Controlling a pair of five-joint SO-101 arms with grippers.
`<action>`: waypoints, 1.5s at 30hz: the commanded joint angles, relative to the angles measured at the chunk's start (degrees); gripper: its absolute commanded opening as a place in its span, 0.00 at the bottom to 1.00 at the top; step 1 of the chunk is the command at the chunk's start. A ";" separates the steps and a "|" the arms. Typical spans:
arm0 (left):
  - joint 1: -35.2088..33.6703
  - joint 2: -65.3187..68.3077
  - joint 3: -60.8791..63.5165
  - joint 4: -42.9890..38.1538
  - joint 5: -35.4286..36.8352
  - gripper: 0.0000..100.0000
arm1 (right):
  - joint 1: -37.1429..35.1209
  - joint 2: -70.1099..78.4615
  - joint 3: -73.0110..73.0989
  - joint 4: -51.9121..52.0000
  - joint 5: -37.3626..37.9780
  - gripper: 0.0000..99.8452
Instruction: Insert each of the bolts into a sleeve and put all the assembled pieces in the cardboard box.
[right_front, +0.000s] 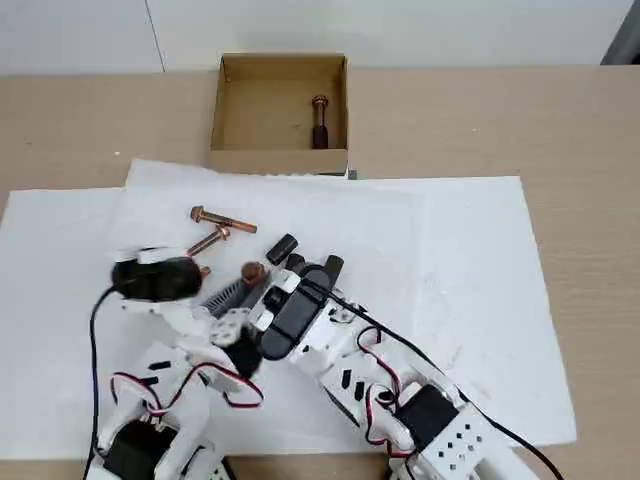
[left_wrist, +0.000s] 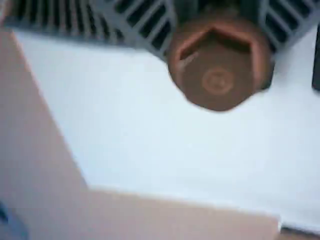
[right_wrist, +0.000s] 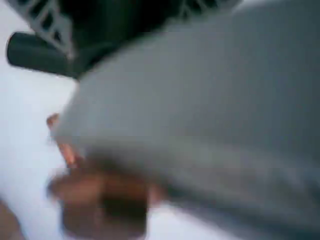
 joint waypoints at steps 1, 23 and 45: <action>1.58 -0.53 -0.40 3.34 0.18 0.01 | 0.84 -0.84 -3.43 -2.42 2.11 0.00; 1.32 -0.53 -0.84 3.52 -6.42 0.22 | 0.84 -0.84 -3.52 -2.51 2.02 0.00; -9.85 -0.62 -14.46 3.34 -14.42 0.04 | 2.24 -0.84 -2.99 -1.98 1.85 0.00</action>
